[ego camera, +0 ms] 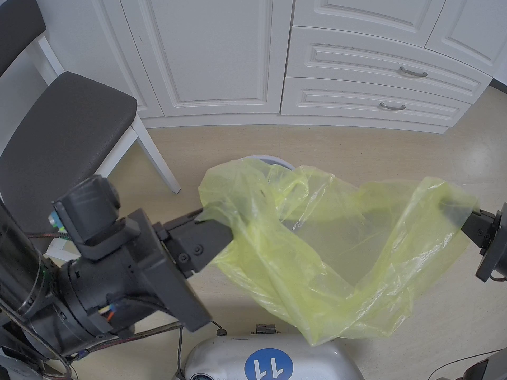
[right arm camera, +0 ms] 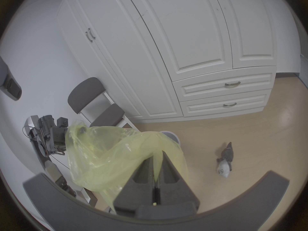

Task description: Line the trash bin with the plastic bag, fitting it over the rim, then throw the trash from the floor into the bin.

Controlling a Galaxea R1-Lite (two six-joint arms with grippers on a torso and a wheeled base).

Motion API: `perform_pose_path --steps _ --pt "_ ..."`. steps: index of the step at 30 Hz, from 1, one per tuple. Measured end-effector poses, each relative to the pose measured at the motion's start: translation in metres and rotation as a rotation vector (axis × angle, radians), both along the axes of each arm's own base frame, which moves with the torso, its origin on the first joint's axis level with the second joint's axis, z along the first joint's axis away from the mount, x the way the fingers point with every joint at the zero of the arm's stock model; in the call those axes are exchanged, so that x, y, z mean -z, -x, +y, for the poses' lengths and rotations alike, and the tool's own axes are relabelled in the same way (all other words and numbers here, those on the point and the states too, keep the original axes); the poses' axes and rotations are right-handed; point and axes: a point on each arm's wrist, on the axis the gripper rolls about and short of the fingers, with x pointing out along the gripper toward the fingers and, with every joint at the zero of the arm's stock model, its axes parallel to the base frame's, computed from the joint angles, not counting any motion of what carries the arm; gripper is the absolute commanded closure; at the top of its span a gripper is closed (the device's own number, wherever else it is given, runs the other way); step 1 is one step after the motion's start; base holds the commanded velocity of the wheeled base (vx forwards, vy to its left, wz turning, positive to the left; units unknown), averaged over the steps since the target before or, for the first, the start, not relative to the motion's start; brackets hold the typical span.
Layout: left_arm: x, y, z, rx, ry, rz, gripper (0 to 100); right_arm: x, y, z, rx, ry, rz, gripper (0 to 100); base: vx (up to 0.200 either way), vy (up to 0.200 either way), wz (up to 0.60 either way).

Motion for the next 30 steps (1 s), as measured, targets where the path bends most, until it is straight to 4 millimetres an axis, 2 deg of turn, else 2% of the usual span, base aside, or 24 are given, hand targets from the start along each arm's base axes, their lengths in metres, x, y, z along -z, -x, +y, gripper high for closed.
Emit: perform_pose_path --steps 9,15,20,26,30 --pt "0.008 -0.012 -0.020 0.007 0.016 0.052 100 0.004 -0.003 0.012 -0.037 -0.020 0.031 100 0.000 0.000 0.00" --pt "0.009 -0.021 -0.026 -0.047 0.023 0.077 100 -0.003 -0.009 0.026 -0.082 -0.049 0.011 100 0.000 0.000 0.00" --pt "0.010 -0.038 -0.022 -0.107 0.018 0.104 100 -0.017 -0.028 0.040 -0.172 -0.087 0.006 100 0.000 0.000 0.00" --pt "0.014 -0.076 -0.010 -0.196 0.029 0.183 100 -0.014 -0.062 0.051 -0.191 -0.157 0.107 100 0.000 0.000 0.00" --pt "0.018 -0.094 -0.006 -0.218 0.040 0.231 100 -0.010 -0.087 0.062 -0.214 -0.225 0.200 100 0.000 0.000 0.00"
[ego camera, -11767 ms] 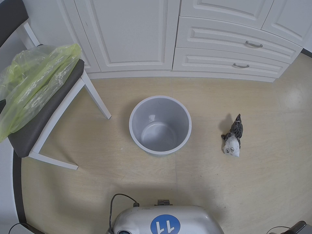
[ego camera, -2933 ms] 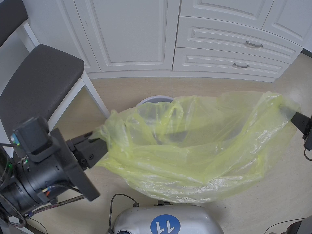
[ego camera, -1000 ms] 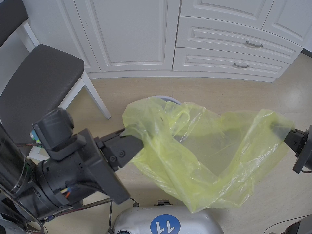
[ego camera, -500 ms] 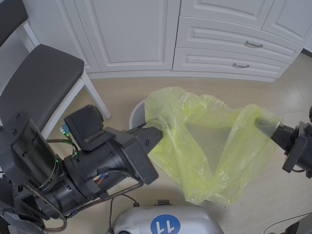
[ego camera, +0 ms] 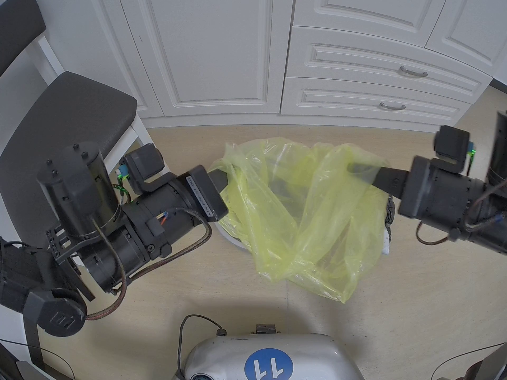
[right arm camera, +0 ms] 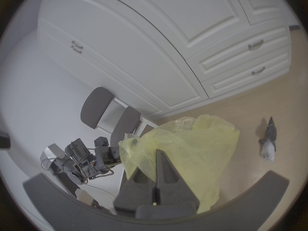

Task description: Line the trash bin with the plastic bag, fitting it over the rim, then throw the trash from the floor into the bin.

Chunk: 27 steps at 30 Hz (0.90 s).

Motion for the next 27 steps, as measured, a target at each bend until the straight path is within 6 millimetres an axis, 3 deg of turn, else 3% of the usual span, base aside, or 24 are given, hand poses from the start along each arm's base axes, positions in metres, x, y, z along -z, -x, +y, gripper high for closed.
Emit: perform_pose_path --steps 12,21,27 --pt "0.029 -0.033 -0.005 -0.040 -0.034 0.084 100 0.042 -0.066 0.040 0.003 -0.076 0.145 100 0.000 0.000 0.00" --pt "0.074 -0.088 -0.011 -0.106 0.042 0.146 100 0.090 -0.114 0.053 0.024 -0.172 0.214 100 0.000 0.000 0.00" --pt "0.094 -0.106 -0.007 -0.136 0.058 0.161 100 0.112 -0.135 0.061 0.019 -0.311 0.220 100 0.000 0.000 0.00"
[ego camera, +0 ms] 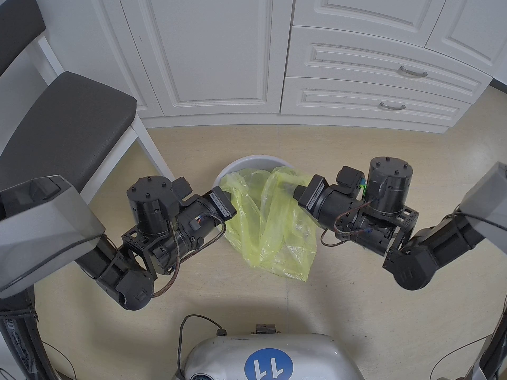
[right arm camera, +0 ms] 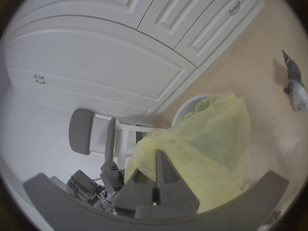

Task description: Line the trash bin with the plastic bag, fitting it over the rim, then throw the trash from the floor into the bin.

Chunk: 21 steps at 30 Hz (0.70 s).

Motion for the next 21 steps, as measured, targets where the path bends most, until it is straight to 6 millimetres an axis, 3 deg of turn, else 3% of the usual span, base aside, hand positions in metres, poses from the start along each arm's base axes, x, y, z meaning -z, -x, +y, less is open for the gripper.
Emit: perform_pose_path --steps 8,13,21 --pt "-0.004 -0.014 0.019 -0.058 0.048 -0.064 100 0.029 -0.009 0.012 -0.016 -0.061 0.043 100 0.000 0.000 0.00" --pt "-0.016 -0.011 0.028 -0.065 0.049 -0.069 100 0.037 -0.009 0.020 -0.034 -0.072 0.082 100 0.000 0.000 0.00" --pt "-0.032 -0.004 0.034 -0.065 0.065 -0.099 100 0.055 -0.028 0.020 0.000 -0.110 0.154 100 0.000 0.000 0.00"
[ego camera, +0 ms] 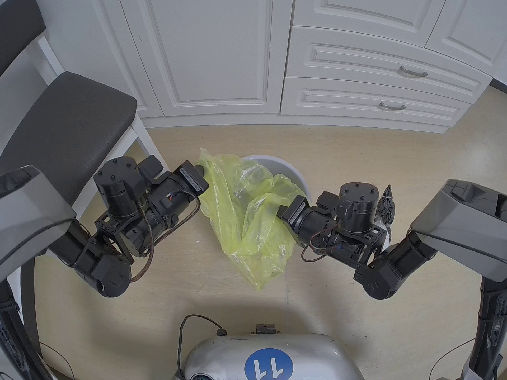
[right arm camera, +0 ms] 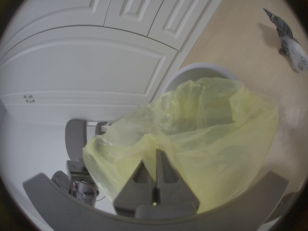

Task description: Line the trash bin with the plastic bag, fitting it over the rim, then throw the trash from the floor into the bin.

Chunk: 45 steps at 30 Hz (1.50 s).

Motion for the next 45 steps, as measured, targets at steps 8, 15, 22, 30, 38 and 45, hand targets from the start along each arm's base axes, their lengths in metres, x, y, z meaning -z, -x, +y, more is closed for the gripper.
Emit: perform_pose_path --steps 8,15,22,30,38,45 --pt "-0.019 0.011 0.005 0.002 0.021 -0.045 100 0.006 -0.004 0.000 0.010 0.006 0.008 100 0.000 0.000 0.00" --pt "-0.034 0.021 0.009 0.006 0.037 -0.082 100 -0.003 -0.001 -0.001 0.013 -0.007 -0.008 100 0.000 0.000 0.00" --pt "-0.032 0.023 0.005 0.018 0.036 -0.077 100 -0.009 -0.005 -0.003 0.033 -0.018 -0.027 100 0.000 0.000 0.00" --pt "-0.011 0.016 -0.011 0.051 0.014 -0.030 100 0.008 -0.030 -0.012 0.093 -0.013 -0.019 100 0.000 0.000 0.00" --pt "-0.011 0.018 -0.011 0.048 0.014 -0.029 100 0.013 -0.040 0.003 0.082 -0.009 -0.017 100 0.000 0.000 0.00" --pt "-0.025 0.031 -0.001 0.041 0.020 -0.057 100 0.005 -0.048 0.026 0.041 -0.009 -0.040 100 0.000 0.000 0.00"
